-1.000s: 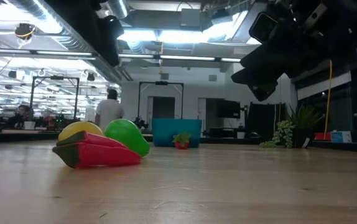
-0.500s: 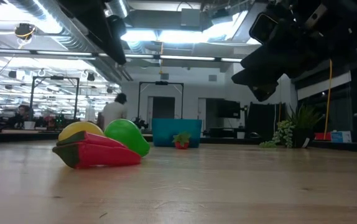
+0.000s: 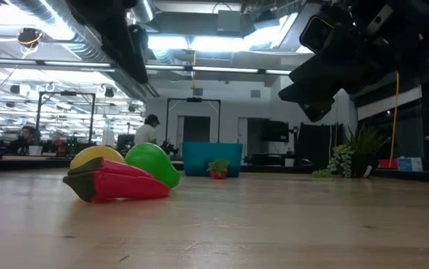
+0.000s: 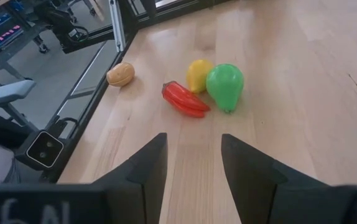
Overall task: Pick and placing Produce into tupperware
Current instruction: Put the lemon into the blue bin
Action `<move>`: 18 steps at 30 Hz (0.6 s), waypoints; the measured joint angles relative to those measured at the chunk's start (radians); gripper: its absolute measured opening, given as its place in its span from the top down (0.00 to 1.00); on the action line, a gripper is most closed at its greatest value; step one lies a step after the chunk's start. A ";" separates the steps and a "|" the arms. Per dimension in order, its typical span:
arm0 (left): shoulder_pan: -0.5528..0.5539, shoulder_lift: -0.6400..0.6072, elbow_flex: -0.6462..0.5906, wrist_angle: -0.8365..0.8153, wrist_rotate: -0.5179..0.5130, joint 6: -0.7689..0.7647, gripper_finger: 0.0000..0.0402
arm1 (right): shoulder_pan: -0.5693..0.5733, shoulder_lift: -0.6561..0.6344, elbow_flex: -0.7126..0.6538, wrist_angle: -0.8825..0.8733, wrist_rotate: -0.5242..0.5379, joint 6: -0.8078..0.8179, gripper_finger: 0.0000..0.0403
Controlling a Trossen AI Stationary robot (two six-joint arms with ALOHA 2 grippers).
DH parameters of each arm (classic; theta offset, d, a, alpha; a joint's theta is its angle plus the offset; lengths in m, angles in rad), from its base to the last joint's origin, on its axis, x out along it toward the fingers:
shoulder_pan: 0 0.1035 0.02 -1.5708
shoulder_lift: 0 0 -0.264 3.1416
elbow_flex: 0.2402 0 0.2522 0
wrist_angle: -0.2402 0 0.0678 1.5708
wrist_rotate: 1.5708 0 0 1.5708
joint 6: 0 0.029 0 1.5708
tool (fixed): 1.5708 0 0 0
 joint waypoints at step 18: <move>-0.048 0.199 -0.001 -0.037 0.041 0.113 0.28 | 0.000 0.000 0.000 -0.008 0.000 0.000 0.62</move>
